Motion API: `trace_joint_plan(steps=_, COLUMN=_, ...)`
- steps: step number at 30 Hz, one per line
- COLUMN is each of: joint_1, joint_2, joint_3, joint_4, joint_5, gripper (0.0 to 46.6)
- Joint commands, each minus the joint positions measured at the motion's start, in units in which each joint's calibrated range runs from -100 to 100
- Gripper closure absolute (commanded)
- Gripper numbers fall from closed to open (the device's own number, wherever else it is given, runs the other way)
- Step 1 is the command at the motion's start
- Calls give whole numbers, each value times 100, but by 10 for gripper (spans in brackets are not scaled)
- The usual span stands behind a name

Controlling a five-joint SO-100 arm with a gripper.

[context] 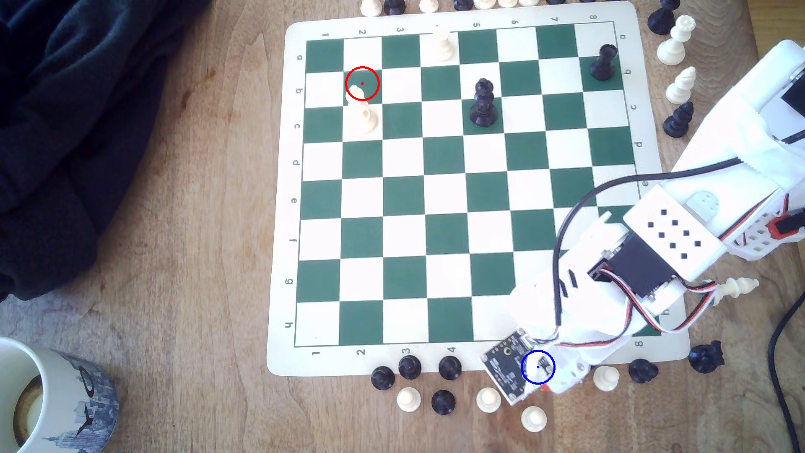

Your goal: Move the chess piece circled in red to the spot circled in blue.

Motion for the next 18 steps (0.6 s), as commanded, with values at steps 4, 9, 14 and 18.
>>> trace_joint_plan(steps=4, joint_1=-38, joint_2=-754, joint_3=-370, joint_4=432, joint_5=-5, gripper=269)
trace_joint_plan(steps=9, joint_1=87, joint_2=-1467, joint_3=-1005, joint_4=1193, joint_5=-29, gripper=268)
trace_joint_plan(steps=14, joint_1=541, joint_2=-2502, joint_3=-587, joint_4=1202, joint_5=-49, gripper=307)
trace_joint_plan(steps=18, joint_1=1691, joint_2=-3538, joint_3=1135, joint_4=-1026, joint_5=112, gripper=438)
